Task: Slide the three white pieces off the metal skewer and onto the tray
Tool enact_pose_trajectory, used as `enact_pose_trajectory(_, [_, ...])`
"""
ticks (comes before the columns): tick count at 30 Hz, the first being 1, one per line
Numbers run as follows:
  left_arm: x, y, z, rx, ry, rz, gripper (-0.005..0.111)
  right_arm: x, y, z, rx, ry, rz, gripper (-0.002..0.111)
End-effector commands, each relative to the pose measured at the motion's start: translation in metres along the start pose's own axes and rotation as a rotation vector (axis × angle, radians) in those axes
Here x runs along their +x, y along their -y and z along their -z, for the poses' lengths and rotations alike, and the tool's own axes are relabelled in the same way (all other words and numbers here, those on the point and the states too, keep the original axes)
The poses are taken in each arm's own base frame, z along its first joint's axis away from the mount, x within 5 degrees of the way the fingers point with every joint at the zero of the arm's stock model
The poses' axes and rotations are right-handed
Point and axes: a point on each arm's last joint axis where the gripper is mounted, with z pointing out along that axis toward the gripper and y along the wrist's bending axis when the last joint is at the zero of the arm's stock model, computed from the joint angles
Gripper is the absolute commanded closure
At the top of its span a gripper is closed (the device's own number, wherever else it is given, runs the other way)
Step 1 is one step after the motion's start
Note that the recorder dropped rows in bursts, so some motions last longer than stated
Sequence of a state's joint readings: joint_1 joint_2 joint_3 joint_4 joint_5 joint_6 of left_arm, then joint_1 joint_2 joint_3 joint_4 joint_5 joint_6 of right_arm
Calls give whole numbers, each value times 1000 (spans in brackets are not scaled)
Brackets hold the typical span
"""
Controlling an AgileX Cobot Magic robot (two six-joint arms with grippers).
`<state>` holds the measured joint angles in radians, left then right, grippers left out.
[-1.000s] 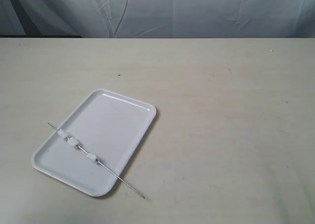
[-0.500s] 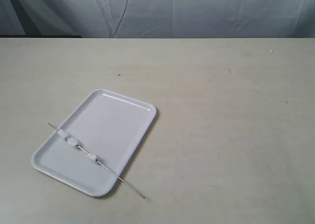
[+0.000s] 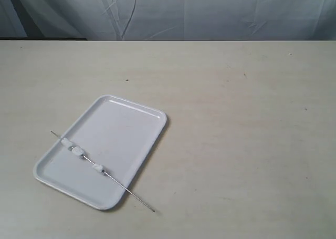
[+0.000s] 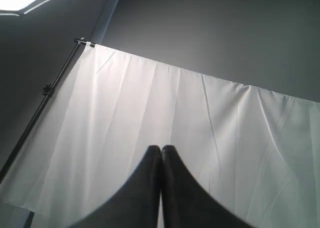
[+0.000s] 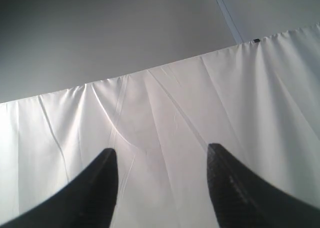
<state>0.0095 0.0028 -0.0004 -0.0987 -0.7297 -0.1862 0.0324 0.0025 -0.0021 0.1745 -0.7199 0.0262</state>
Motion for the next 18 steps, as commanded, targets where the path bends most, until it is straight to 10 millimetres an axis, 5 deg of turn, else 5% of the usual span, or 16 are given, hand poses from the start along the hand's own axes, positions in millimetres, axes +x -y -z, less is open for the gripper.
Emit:
enact_pose_trajectory(1, [3, 0, 0, -3, -33, 38, 107, 2, 0, 1, 3, -13, -18, 57])
enact_pose_trajectory(9, [5, 4, 1, 44, -53, 15, 107, 10, -3, 0, -17, -133, -148, 57])
enact_pose_trajectory(18, [-41, 26, -61, 72, -211, -129, 107, -70, -33, -80, -64, -427, -125, 58])
